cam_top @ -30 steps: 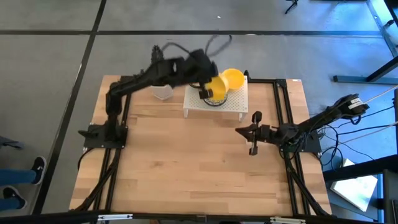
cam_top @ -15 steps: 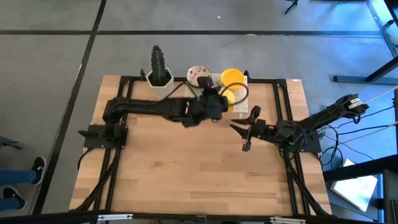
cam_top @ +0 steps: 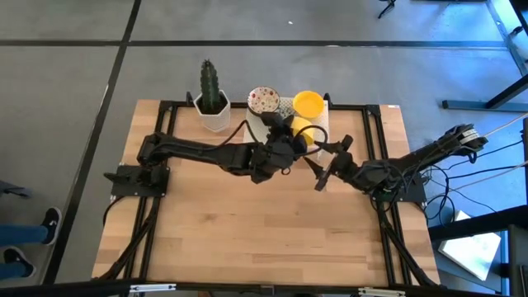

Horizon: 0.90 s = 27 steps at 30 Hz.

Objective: Pick & Place Mini bowls
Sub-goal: Stack the yellow bowl on the yellow bowls on the shelf

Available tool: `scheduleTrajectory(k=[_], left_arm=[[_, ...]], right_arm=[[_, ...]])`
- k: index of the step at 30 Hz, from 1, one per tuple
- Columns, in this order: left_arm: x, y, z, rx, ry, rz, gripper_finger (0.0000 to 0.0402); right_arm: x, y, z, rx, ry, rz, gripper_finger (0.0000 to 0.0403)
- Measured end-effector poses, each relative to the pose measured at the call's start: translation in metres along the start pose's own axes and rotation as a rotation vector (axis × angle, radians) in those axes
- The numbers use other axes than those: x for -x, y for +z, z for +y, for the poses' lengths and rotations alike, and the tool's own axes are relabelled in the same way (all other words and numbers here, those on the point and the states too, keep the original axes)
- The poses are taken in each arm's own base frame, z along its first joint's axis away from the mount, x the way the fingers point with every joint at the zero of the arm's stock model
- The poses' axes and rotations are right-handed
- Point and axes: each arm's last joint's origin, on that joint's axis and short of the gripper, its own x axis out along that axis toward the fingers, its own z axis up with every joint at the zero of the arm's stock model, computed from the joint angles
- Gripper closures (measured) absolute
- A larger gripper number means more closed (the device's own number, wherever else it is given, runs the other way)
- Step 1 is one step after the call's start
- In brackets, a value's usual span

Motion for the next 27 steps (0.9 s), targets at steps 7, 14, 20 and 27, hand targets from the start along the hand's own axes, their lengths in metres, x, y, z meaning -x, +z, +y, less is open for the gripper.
scheduleTrajectory(k=[7,14,20,27], left_arm=[[-0.013,0.004,-0.02,0.004,0.016,-0.008,0.0398],[-0.012,0.009,-0.029,-0.025,0.021,-0.033,0.0398],[-0.011,0.009,-0.029,-0.019,0.018,-0.038,0.0398],[-0.009,0.009,-0.029,-0.012,0.034,-0.018,0.0398]], right_arm=[[-0.001,0.005,-0.006,0.038,-0.14,-0.015,0.0119],[-0.006,0.004,-0.012,0.048,-0.233,0.004,0.0135],[-0.006,0.003,-0.013,0.076,-0.257,0.014,0.0236],[-0.006,0.004,-0.015,0.119,-0.319,0.028,0.0386]])
